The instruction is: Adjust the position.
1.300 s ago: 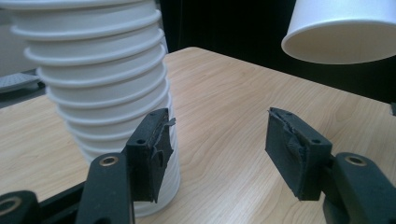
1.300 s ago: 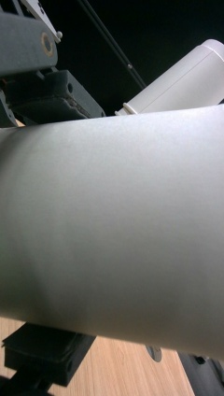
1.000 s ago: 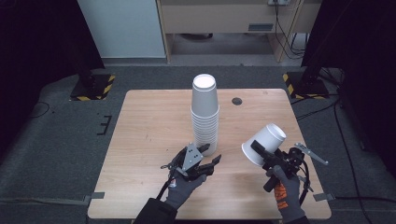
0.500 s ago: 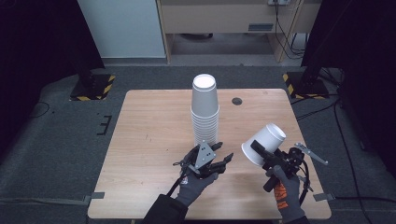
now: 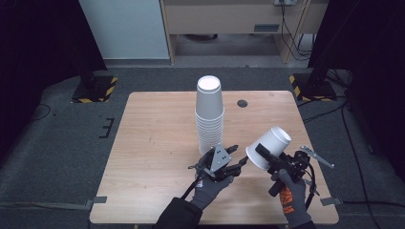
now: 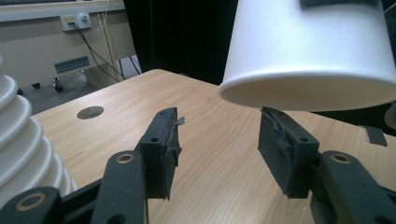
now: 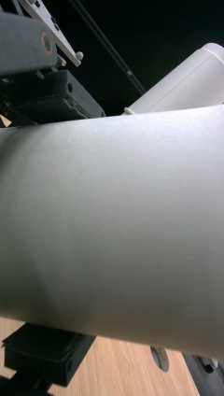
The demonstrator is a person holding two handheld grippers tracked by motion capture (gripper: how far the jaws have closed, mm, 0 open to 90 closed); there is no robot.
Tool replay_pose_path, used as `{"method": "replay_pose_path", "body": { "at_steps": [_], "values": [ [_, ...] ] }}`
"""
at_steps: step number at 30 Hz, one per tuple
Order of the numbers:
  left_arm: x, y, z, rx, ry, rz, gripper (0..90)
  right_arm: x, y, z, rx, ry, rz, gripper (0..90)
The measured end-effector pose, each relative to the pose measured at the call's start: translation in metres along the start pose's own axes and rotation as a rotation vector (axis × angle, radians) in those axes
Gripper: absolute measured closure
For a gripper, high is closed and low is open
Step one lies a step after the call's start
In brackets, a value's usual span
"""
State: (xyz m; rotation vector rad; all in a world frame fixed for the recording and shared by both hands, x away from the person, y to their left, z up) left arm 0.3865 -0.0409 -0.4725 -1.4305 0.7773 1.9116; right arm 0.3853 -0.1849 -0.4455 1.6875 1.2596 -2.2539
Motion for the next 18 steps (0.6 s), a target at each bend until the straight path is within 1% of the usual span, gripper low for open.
{"method": "replay_pose_path", "body": {
  "at_steps": [4,7,14,15,18],
  "values": [
    [-0.001,0.002,-0.004,0.004,0.006,0.003,48.9,0.002,-0.001,-0.001,-0.005,-0.011,-0.007,15.6],
    [-0.001,0.004,-0.008,0.007,0.009,0.000,50.0,0.003,-0.001,-0.002,-0.006,-0.015,-0.001,15.6],
    [-0.004,0.006,-0.014,-0.003,0.030,-0.003,53.5,0.008,-0.002,-0.005,-0.019,-0.027,-0.014,15.6],
    [-0.005,0.006,-0.014,-0.005,0.031,-0.003,54.0,0.008,-0.003,-0.005,-0.022,-0.030,-0.024,15.6],
    [-0.006,0.005,-0.017,-0.011,0.038,-0.004,54.5,0.010,-0.003,-0.006,-0.026,-0.036,-0.020,15.6]
  ]
}}
Point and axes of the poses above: each handheld gripper's, and its own axes: z roughly backward along the jaws, x roughly out of its underside, y roughly to its right, the point moved 7 cm from there along -z, roughly forward along the jaws, and after that the axes turned 7 degrees about z, right-handed, at the moved point
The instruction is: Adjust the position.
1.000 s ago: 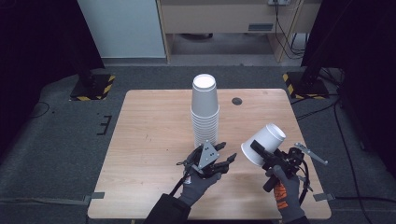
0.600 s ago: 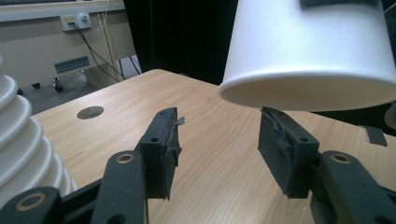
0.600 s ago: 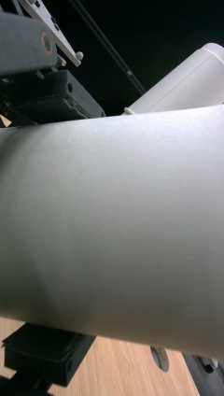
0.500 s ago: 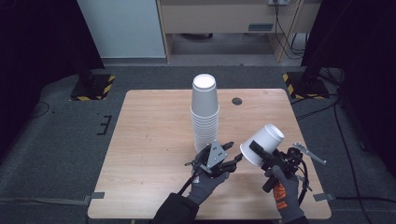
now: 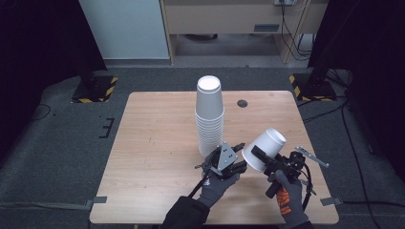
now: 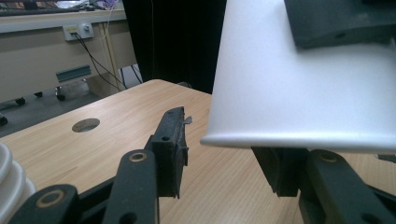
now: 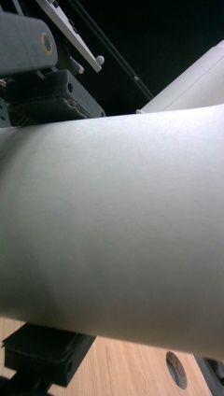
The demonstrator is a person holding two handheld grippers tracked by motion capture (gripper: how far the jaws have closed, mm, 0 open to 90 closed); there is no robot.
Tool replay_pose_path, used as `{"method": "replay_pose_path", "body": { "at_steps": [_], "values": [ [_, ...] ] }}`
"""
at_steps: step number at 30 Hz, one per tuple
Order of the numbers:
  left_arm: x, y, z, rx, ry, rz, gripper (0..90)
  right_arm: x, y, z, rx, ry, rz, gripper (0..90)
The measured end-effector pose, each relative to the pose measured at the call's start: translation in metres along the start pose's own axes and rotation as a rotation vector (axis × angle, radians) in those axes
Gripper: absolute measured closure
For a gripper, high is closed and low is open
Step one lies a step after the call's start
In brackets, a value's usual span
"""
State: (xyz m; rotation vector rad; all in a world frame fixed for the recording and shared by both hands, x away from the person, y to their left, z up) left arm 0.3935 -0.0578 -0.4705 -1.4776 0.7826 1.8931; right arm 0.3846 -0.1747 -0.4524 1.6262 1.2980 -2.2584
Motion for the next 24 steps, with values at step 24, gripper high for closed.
{"method": "replay_pose_path", "body": {
  "at_steps": [24],
  "values": [
    [-0.0003,-0.0044,0.0011,-0.017,0.035,-0.051,78.8,0.0078,-0.0040,-0.0049,-0.057,-0.025,-0.073,14.9]
  ]
}}
Point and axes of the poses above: each handheld gripper's, and its own axes: z roughly backward along the jaws, x roughly out of its underside, y roughly to its right, the point moved 7 cm from there along -z, roughly forward along the jaws, and after that the axes turned 7 degrees about z, right-handed, at the moved point
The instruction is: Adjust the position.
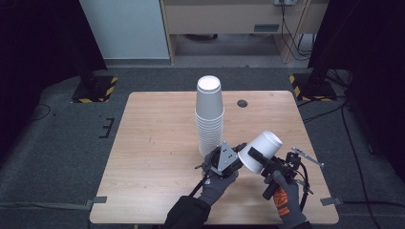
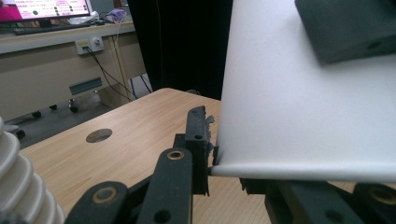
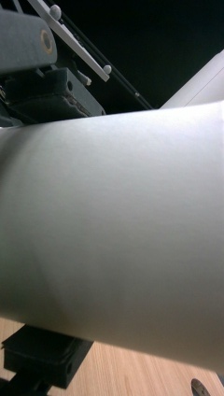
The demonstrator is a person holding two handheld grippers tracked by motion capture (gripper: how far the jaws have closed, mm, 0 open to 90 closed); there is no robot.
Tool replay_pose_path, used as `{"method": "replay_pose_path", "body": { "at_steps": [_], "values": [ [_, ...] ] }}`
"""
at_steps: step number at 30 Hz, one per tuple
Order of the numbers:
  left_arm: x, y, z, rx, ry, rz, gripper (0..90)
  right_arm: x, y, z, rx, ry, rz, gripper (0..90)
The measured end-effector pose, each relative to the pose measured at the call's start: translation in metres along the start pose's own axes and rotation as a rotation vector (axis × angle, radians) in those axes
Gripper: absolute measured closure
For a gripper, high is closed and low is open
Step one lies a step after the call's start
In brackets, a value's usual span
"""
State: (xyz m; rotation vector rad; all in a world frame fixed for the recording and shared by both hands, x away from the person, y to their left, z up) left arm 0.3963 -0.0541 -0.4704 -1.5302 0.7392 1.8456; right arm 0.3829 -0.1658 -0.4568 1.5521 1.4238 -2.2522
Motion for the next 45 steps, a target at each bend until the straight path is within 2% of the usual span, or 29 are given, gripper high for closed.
{"method": "replay_pose_path", "body": {
  "at_steps": [5,13,19,24,30,32,33,39,42,45],
  "values": [
    [0.001,0.001,0.003,0.011,-0.002,-0.018,82.2,-0.004,0.005,0.003,0.006,0.019,0.000,13.8],
    [0.004,0.004,0.006,0.029,-0.012,-0.009,83.2,-0.006,0.007,0.003,0.023,0.022,0.020,11.6],
    [0.004,0.003,0.009,0.033,-0.019,-0.007,83.7,-0.006,0.007,0.003,0.023,0.012,0.032,10.0],
    [0.002,0.002,0.016,0.033,-0.020,-0.024,83.9,-0.007,0.006,0.001,0.010,0.015,0.038,7.2],
    [0.002,0.002,0.022,0.049,-0.028,-0.018,84.3,-0.011,0.009,0.003,0.020,0.043,0.038,5.6],
    [0.002,0.002,0.023,0.052,-0.036,-0.022,84.5,-0.012,0.011,0.004,0.017,0.039,0.040,4.5],
    [0.002,0.002,0.025,0.065,-0.043,-0.017,84.6,-0.012,0.012,0.004,0.028,0.038,0.044,3.2],
    [0.002,0.001,0.033,0.075,-0.060,0.005,84.9,-0.011,0.011,0.001,0.021,0.033,0.060,2.5],
    [0.002,-0.002,0.039,0.076,-0.062,0.004,85.4,-0.016,0.015,0.005,0.068,0.072,0.099,6.2],
    [0.001,-0.006,0.045,0.072,-0.069,0.001,85.5,-0.020,0.023,0.011,0.096,0.089,0.092,6.8]
  ]
}}
Point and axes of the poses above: each handheld gripper's, and its own axes: z roughly backward along the jaws, x roughly out of its underside, y roughly to its right, the point moved 7 cm from there along -z, roughly forward along the jaws, and after that the axes turned 7 degrees about z, right-handed, at the moved point
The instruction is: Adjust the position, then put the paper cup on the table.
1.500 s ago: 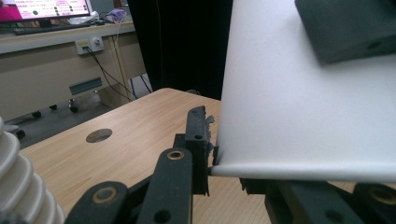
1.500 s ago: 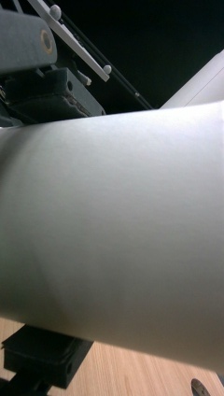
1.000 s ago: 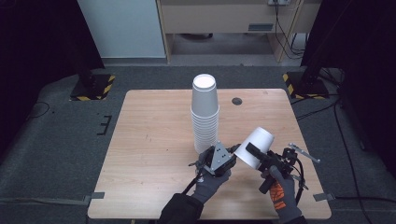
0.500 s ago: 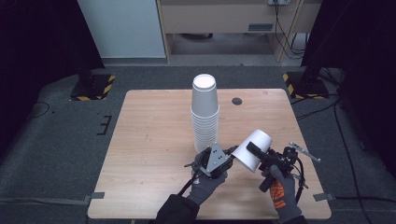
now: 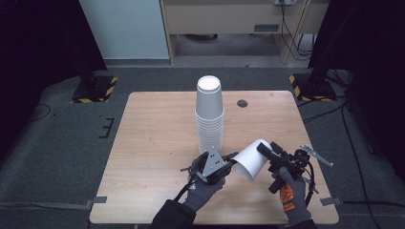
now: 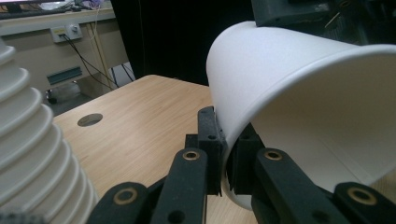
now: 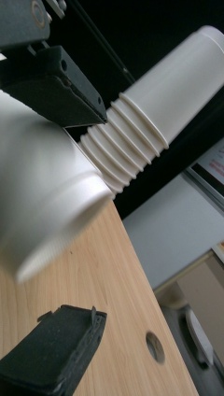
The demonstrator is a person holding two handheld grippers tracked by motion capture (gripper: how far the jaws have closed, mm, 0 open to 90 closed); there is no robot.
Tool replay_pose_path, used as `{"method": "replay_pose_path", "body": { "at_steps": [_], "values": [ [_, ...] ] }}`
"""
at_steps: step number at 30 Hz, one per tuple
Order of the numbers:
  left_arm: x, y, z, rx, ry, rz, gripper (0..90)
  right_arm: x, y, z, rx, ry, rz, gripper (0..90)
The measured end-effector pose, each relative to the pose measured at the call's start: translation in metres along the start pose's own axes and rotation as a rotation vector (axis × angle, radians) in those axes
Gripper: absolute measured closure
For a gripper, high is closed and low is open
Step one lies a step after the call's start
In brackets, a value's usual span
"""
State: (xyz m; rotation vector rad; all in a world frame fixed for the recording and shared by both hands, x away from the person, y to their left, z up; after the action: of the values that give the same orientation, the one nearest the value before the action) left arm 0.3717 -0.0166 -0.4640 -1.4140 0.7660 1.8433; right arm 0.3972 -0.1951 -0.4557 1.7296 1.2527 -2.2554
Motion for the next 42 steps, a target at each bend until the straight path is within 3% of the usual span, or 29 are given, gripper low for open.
{"method": "replay_pose_path", "body": {
  "at_steps": [10,15,26,28,42],
  "values": [
    [0.008,-0.013,0.021,-0.006,-0.022,0.036,85.6,-0.010,0.020,0.009,0.091,0.040,0.046,8.3],
    [0.008,-0.018,0.032,-0.005,-0.027,0.051,85.6,-0.014,0.030,0.015,0.160,0.041,0.116,9.0],
    [0.011,-0.027,0.052,0.001,-0.033,0.074,85.5,-0.011,0.048,0.021,0.253,0.001,0.190,9.9],
    [0.013,-0.030,0.058,0.002,-0.039,0.084,85.5,-0.010,0.052,0.021,0.283,-0.022,0.238,9.9],
    [0.026,-0.040,0.080,0.013,-0.079,0.116,85.4,-0.002,0.067,0.023,0.362,-0.101,0.336,10.0]
  ]
}}
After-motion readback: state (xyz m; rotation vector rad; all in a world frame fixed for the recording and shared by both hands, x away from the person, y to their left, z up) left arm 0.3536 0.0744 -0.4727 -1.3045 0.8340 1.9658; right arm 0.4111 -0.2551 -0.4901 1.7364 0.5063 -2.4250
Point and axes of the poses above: each handheld gripper's, and its own axes: z roughly backward along the jaws, x roughly out of its underside, y roughly to its right, the point moved 7 cm from there along -z, roughly forward along the jaws, and after that the axes turned 7 degrees about z, right-handed, at the moved point
